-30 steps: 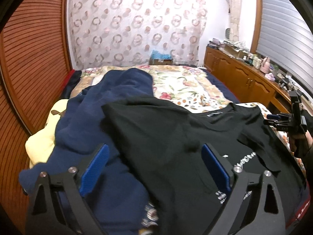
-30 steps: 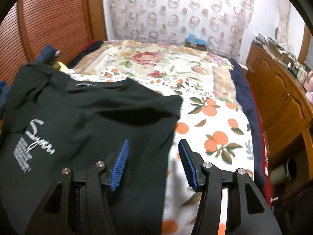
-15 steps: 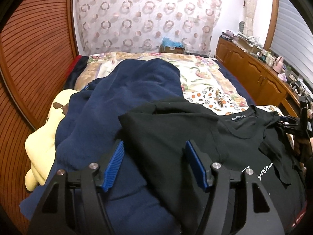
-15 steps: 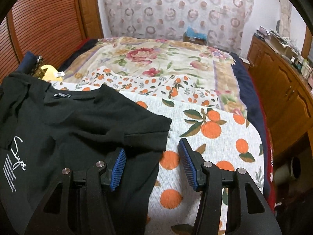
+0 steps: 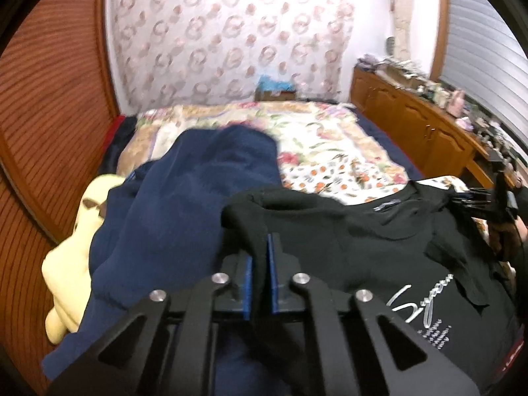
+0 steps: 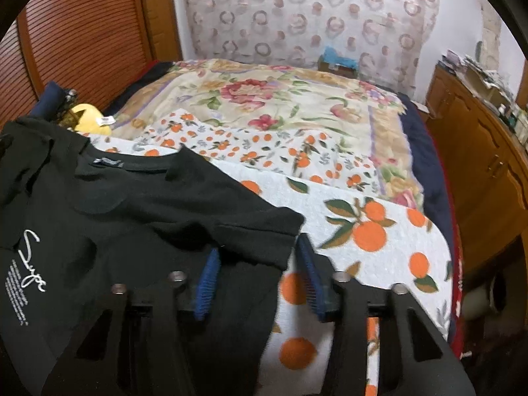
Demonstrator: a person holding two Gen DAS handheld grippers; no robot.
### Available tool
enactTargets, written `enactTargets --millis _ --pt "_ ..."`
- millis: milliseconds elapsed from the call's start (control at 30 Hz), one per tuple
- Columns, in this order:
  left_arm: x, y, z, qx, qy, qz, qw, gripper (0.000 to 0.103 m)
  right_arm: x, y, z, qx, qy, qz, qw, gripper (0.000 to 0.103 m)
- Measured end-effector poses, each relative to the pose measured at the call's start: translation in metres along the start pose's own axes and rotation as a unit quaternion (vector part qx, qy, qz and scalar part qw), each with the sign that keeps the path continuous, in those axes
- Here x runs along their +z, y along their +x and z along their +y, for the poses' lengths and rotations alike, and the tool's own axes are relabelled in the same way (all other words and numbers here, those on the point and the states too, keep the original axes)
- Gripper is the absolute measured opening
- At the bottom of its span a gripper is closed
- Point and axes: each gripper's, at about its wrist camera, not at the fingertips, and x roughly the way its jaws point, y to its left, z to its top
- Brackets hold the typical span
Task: Fold small clothes
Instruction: 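Lift the hem with the left gripper while the right gripper grasps and lifts it too, then lay the hem over toward the collar and open both grippers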
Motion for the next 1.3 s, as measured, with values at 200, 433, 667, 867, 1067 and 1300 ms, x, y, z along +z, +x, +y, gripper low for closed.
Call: enactTargets --millis 200,433,667,867,1067,1300 --pt "-0.006 -0.037 -0.033 -0.026 0.033 -0.044 0.9981 0.000 -0.001 -0.026 0.019 0.020 -0.003 -0.047 0.999 0.007" --pt "-0.027 -0.091 -0.062 -0.059 0.048 -0.084 0.9936 0.000 -0.013 -0.094 0.033 0.024 0.009 -0.117 0.993 0.006" --pt "-0.082 -0.142 -0.073 -0.083 0.045 -0.094 0.9911 0.000 -0.066 -0.164 0.054 0.032 0.014 -0.153 0.988 0.006" --pt "-0.137 -0.168 -0.068 -0.082 0.021 -0.085 0.9928 0.000 -0.121 -0.204 0.073 0.029 0.012 -0.133 0.991 0.006" --pt "-0.164 -0.195 -0.051 -0.060 0.001 -0.080 0.9950 0.000 -0.155 -0.241 0.082 0.026 0.010 -0.132 0.991 0.006" --pt "-0.193 -0.201 -0.041 -0.032 -0.007 -0.044 0.9985 0.000 -0.194 -0.266 0.093 0.022 0.003 -0.102 0.995 0.006"
